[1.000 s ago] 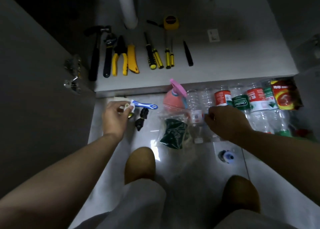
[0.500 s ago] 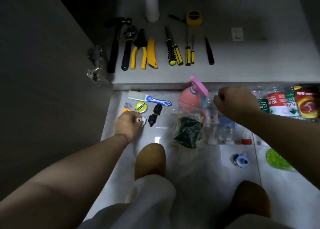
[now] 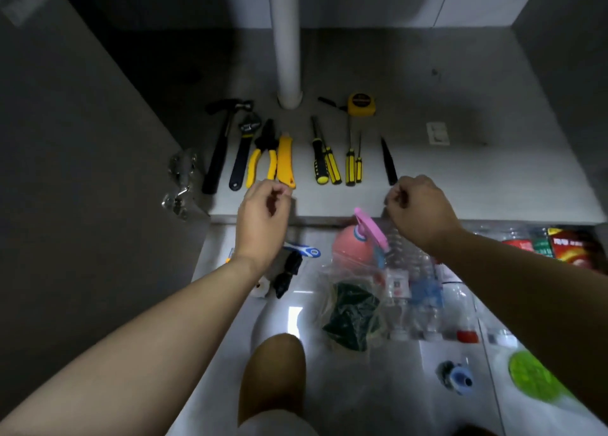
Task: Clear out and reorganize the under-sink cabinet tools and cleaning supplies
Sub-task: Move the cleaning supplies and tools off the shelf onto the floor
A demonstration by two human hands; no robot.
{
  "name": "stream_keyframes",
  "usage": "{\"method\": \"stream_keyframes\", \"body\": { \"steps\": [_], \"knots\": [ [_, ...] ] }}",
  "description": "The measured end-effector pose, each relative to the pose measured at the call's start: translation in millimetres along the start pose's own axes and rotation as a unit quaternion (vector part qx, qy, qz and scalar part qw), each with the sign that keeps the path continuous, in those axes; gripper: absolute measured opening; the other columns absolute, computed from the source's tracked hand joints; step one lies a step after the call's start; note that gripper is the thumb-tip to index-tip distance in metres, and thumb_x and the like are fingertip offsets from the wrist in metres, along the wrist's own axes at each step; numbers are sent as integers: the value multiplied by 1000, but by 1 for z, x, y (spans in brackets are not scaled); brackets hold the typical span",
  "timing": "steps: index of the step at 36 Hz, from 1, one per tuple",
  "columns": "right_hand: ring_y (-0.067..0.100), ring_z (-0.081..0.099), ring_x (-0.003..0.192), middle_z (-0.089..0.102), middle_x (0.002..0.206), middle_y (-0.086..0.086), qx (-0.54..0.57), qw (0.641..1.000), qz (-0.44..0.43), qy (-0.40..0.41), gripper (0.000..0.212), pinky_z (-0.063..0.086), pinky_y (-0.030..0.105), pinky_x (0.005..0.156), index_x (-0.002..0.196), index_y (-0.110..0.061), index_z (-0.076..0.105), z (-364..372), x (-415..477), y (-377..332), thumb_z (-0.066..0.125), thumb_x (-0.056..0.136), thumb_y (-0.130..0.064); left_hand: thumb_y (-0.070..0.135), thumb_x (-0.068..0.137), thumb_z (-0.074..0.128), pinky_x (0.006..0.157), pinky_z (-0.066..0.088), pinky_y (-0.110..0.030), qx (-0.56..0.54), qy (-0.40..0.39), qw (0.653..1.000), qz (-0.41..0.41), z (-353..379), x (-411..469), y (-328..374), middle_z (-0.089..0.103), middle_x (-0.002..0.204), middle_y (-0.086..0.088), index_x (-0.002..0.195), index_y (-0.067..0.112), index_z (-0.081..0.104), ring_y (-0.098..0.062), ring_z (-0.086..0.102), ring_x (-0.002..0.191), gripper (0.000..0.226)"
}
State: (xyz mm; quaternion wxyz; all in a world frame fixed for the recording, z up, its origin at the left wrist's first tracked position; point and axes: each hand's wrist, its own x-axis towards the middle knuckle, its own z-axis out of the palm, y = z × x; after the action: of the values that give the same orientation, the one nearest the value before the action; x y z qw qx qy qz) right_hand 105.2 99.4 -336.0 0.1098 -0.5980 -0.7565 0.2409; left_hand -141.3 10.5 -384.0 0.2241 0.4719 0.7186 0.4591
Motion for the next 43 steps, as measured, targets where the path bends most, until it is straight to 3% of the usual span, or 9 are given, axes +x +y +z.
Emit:
{"method": "stream_keyframes", "body": {
  "steps": [3, 8, 13, 18, 23, 28, 33, 38, 43],
  "knots": [
    [17, 56, 80, 51, 111, 6, 10, 1000, 16, 9, 15, 49, 30, 79, 106, -18, 59, 1, 19, -1, 63, 92, -18, 21, 94, 61, 77, 47, -12, 1, -5, 1000, 26, 15, 29, 18, 61, 102, 4, 96, 27, 67, -5, 62, 85, 9],
    [35, 61, 97, 45, 123, 14, -2, 997, 76, -6, 38, 54, 46, 90, 123, -12, 48, 3, 55, -6, 65, 92, -24, 13, 91, 67, 88, 52, -29, 69, -21, 997, 18, 33, 71, 30, 56, 104, -1, 101, 23, 67, -16, 62, 89, 13],
    [38, 59, 107, 47, 127, 18, -19, 994, 107, -7, 46, 50, 40, 85, 130, -7, 44, 12, 67, -4, 65, 93, -25, 12, 92, 65, 97, 50, -37, 112, -44, 993, -8, 30, 82, 30, 56, 110, -5, 104, 17, 68, -25, 62, 99, 13],
    [39, 59, 108, 56, 118, 19, -32, 993, 117, 15, 34, 45, 37, 78, 119, -3, 51, 16, 82, -2, 62, 93, -21, 11, 89, 63, 103, 45, -41, 157, -41, 987, -9, 28, 98, 33, 58, 118, -9, 105, 20, 70, -28, 58, 112, 19],
    [38, 61, 101, 60, 108, 16, 48, 992, 105, 44, 22, 52, 42, 80, 106, -8, 57, 18, 89, -10, 63, 89, -21, 15, 92, 59, 107, 39, -39, 247, 36, 968, -39, 6, 111, 20, 54, 134, -10, 127, 22, 64, -32, 48, 128, 36],
    [31, 60, 90, 63, 95, 9, 137, 986, 55, 71, 11, 40, 31, 69, 92, -17, 55, 26, 96, -26, 63, 87, -22, 8, 90, 54, 109, 35, -42, 302, 52, 943, -128, -23, 126, 4, 46, 139, -22, 147, 16, 46, -43, 41, 130, 58],
    [25, 61, 79, 61, 79, 2, 189, 980, 11, 60, 12, 45, 31, 67, 82, -21, 51, 34, 100, -48, 63, 83, -19, 15, 95, 58, 110, 37, -47, 303, 29, 916, -260, -32, 136, -1, 41, 142, -26, 140, 8, 40, -45, 39, 135, 49],
    [17, 58, 69, 54, 67, -5, 215, 975, -7, 57, 20, 40, 25, 60, 75, -23, 47, 38, 103, -63, 66, 83, -20, 12, 96, 57, 111, 36, -44, 336, 20, 901, -275, -29, 144, -6, 40, 144, -26, 137, 1, 41, -42, 39, 137, 45],
    [11, 52, 66, 48, 66, -9, 221, 974, -29, 39, 26, 33, 21, 56, 74, -25, 44, 35, 103, -74, 67, 85, -19, 8, 93, 57, 102, 45, -41, 316, 27, 909, -272, -28, 141, -4, 51, 134, -29, 125, -4, 59, -43, 50, 125, 34]
  ]
}}
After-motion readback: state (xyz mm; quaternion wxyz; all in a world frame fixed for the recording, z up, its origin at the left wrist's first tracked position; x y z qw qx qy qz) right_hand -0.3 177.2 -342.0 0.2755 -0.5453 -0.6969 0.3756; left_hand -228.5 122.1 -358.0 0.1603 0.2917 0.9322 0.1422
